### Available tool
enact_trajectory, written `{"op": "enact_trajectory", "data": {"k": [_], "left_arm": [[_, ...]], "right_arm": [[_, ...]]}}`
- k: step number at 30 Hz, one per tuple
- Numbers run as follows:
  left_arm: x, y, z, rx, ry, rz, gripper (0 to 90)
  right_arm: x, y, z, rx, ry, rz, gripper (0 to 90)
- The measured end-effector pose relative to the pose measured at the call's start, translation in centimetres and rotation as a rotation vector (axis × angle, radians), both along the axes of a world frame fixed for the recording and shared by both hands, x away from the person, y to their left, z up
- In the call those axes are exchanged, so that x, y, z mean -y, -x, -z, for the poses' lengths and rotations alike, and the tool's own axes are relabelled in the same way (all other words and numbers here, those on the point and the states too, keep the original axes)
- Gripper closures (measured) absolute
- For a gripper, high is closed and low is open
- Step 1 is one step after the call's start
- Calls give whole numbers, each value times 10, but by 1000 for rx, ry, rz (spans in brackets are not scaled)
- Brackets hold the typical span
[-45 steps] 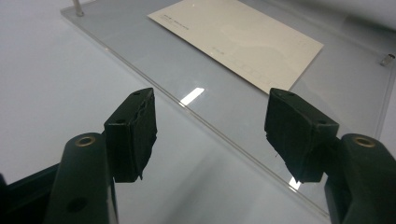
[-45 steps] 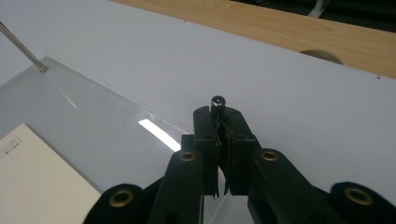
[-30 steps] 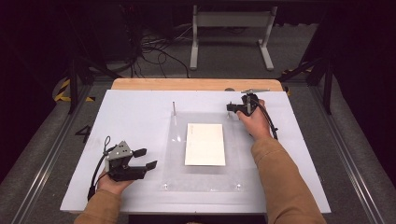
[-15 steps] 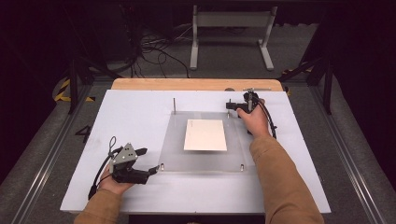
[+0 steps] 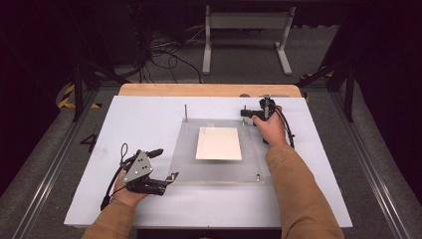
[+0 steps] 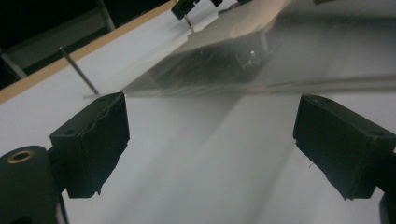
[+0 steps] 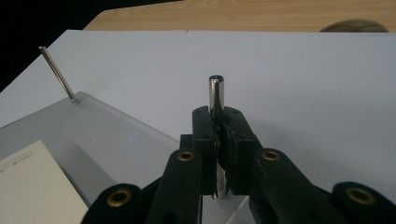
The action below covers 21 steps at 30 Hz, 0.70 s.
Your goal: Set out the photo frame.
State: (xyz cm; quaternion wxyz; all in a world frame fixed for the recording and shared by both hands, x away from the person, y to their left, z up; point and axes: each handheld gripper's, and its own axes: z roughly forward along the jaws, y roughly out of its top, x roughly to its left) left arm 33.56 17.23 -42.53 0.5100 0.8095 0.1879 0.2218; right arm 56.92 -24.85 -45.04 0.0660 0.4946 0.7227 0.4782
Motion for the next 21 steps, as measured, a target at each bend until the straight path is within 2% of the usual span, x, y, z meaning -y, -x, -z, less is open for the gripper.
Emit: {"op": "enact_trajectory", "data": {"k": [2,4,5,9,11,15,19,21], "left_arm": [[3,0,-1,13,32,38,112],[6,-1,-1,23,34,59,112],[7,-1,-1,18,49,71,110],[13,-1,-2,63,58,89,115],[16,-1,-2,72,57,93,130],[16,-3,-2,48,90,102,188],[16,-4,-2,38,93,113,278],[17,-5,-1,28,89,137,345]], "right_arm": [[0,0,1,-4,-11,-3,842],[1,0,2,-8,-15,-5,840],[0,0,2,-7,-11,-4,840],[-1,1,3,-11,-7,2,839],[-1,1,3,-13,-7,2,838],[-3,2,4,-10,8,2,837],[-3,2,5,-10,11,1,836],[-5,2,4,-12,20,6,834]]}}
